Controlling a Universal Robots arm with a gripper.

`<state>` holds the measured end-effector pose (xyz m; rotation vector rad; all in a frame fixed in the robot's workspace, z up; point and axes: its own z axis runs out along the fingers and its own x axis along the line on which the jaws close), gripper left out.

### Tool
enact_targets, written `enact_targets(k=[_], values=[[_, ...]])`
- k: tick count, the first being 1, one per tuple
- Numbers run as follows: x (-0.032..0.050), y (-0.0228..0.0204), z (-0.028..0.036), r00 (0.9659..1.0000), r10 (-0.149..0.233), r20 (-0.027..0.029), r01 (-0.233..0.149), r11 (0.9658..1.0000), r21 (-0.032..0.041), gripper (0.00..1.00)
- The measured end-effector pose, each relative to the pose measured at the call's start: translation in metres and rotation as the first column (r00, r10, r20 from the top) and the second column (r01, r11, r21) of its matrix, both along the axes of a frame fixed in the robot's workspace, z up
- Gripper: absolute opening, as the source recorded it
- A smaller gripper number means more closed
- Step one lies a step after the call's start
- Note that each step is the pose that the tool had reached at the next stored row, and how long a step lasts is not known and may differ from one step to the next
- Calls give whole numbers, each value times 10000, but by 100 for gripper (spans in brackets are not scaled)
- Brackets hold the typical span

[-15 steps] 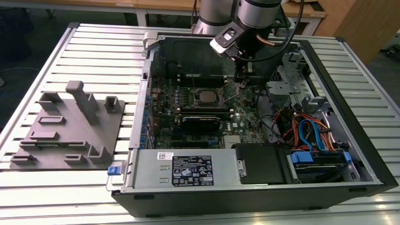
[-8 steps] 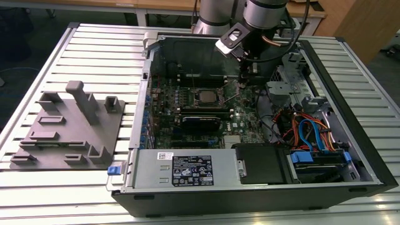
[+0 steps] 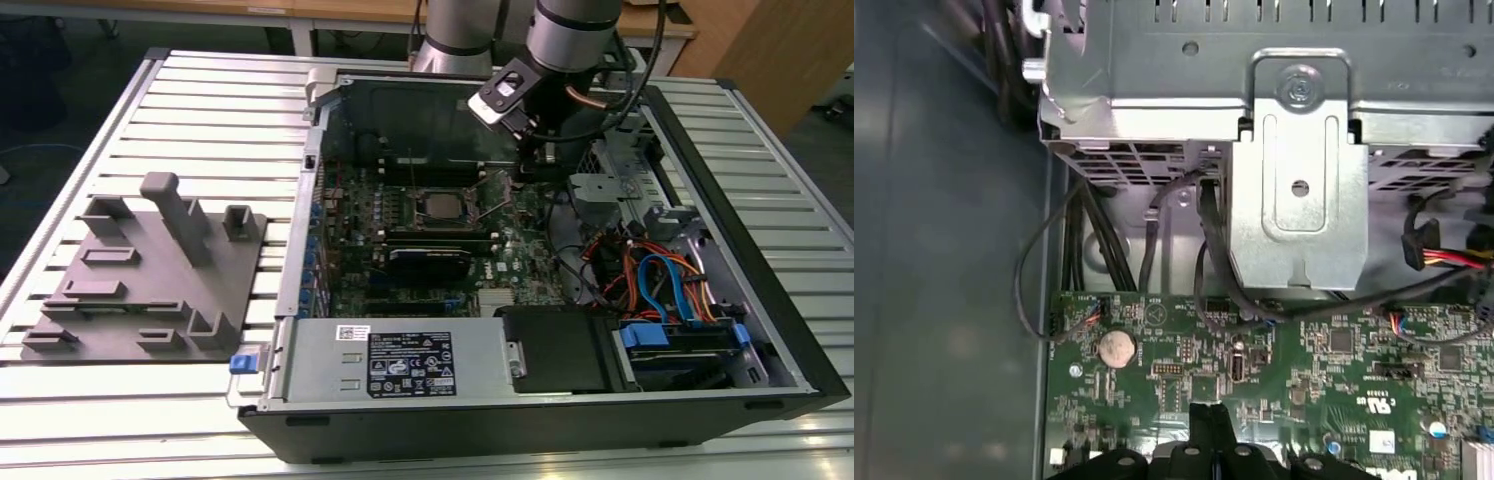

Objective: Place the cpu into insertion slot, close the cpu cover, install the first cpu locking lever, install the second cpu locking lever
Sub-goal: 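Close the cpu cover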

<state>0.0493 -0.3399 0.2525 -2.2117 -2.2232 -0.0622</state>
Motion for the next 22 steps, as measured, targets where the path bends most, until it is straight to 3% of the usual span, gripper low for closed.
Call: enact_targets(k=[1,2,3,22], values=[[8,0,-14,10000,1,-15,-1,10000,0,11],[27,0,-84,10000,-1,-45,1,10000,-1,11],[26,0,-89,10000,-1,-45,1,10000,1,11],[12,0,-104,10000,-1,-44,1,10000,14,11]])
